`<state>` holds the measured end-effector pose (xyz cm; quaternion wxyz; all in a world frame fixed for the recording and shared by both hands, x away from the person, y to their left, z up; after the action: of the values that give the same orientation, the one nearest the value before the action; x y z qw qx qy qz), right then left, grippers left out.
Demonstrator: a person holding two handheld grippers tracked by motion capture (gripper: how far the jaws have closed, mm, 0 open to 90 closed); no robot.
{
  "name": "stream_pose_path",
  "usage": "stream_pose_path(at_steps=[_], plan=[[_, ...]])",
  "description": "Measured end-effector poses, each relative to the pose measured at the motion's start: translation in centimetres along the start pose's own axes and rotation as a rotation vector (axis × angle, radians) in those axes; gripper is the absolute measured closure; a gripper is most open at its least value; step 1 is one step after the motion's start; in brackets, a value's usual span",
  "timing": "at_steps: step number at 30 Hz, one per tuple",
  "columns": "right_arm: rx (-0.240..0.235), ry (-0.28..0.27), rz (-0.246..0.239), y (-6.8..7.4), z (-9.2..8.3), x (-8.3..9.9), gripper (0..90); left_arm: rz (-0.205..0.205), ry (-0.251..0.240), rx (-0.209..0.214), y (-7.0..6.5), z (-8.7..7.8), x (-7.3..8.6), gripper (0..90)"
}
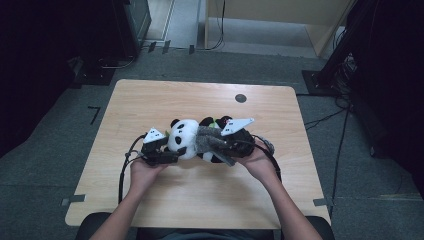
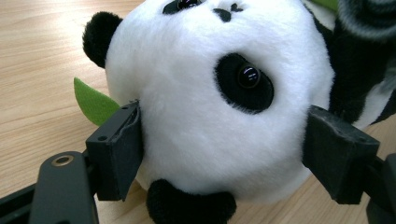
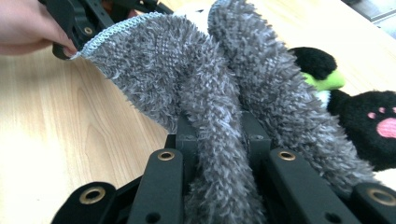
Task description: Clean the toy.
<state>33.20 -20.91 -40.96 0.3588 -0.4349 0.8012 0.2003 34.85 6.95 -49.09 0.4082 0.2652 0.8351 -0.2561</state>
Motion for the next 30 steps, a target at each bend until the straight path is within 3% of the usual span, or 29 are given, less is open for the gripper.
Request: stream_pose_path(at_steps=[3,10,15,19,24,26,30], plan=[[-0.014,-0.023,0.023,0.0,-0.4,-0.5,75.4,-0.002,-0.002,-0.003,-0.1,0.0,0.0,19.7],[-0.009,-0.069,0.025,0.3,-0.1,-2.9,74.7,-0.007,-0.005,-0.003,-0.1,0.0,0.0,19.4],[-0.001,-0.059,0.020,0.7,2.0,-5.1,74.5,-0.004,-0.007,-0.005,-0.1,0.0,0.0,19.3],[0.007,-0.019,-0.010,1.4,4.7,-6.6,74.7,-0.001,-0.004,-0.005,-0.1,0.0,0.0,19.3],[0.006,0.015,-0.020,1.7,6.5,-7.0,73.9,-0.002,-0.006,-0.006,-0.2,0.0,0.0,19.4],[0.007,0.026,-0.024,1.7,7.3,-6.8,67.6,-0.005,-0.005,-0.007,-0.2,0.0,0.0,19.4],[0.000,0.007,-0.022,1.4,7.5,-6.4,63.7,-0.006,-0.007,-0.010,-0.1,0.0,0.0,19.4]])
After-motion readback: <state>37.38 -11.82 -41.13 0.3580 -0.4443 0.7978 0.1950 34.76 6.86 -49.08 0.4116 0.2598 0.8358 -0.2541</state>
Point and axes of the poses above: each handheld gripper's, and its own axes: z roughly forward along the jaws, x roughly out of its underside, y roughly to its left, the point moved 1 cm from there along z, roughly forward along the jaws
